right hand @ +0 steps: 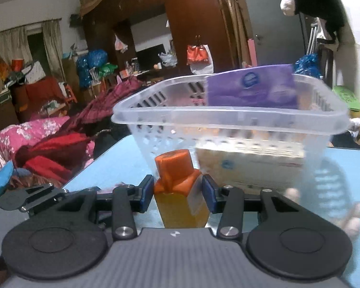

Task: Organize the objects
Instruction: 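Grasp the orange-capped bottle with the right gripper while the left grasps the pink packet, then drop the orange bottle from the right gripper into the basket while the left drops the packet, then grasp the white gloves with both grippers, then carry the gloves over the basket and open both grippers, then grasp the clear plastic bag with both grippers, then lift the plastic bag into the basket and open both grippers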

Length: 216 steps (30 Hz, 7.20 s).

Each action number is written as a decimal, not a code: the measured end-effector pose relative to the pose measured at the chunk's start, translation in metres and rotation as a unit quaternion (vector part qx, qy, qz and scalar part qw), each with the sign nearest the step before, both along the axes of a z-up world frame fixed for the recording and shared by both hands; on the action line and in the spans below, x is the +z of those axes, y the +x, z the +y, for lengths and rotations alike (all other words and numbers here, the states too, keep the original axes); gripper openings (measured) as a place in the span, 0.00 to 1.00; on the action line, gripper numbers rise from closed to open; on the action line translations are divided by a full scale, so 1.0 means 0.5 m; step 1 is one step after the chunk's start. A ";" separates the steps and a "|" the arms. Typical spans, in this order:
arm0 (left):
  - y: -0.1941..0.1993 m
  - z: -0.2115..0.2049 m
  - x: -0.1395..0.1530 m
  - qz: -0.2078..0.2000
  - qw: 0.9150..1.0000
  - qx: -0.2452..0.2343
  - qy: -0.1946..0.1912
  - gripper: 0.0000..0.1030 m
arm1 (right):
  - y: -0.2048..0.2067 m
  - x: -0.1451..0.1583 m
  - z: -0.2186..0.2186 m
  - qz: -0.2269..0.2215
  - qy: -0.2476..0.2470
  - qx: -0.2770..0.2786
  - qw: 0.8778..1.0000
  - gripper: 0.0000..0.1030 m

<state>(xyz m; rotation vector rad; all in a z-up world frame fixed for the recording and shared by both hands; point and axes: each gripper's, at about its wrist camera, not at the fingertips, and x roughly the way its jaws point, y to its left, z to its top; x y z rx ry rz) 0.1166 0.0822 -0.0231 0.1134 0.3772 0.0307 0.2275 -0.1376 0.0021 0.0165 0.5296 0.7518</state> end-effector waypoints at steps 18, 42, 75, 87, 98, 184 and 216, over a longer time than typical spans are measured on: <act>0.109 -0.032 0.269 -0.067 0.997 -0.022 -0.020 0.49 | 0.006 0.226 -0.031 -0.107 0.084 -0.018 0.991 0.45; 0.249 0.072 0.183 0.033 0.991 0.040 -0.123 0.73 | 0.205 0.087 0.036 0.068 0.123 0.008 0.990 0.62; 0.206 -0.247 0.017 0.087 0.990 -0.092 -0.067 0.31 | 0.045 -0.093 -0.259 0.002 0.036 -0.115 0.993 0.26; 0.188 -0.270 0.014 0.071 0.990 -0.110 -0.047 0.18 | 0.033 -0.095 -0.256 -0.018 0.023 -0.120 0.992 0.17; 0.047 -0.204 0.102 -0.067 0.988 -0.122 -0.063 0.18 | -0.067 -0.015 -0.220 -0.141 0.042 -0.070 0.987 0.16; -0.072 -0.024 -0.057 0.047 0.997 -0.057 -0.002 0.25 | -0.158 -0.150 -0.211 -0.053 -0.055 0.011 0.997 0.22; 0.086 -0.015 0.259 -0.103 0.993 -0.058 0.000 0.19 | -0.055 0.135 -0.173 -0.212 -0.009 -0.013 0.977 0.15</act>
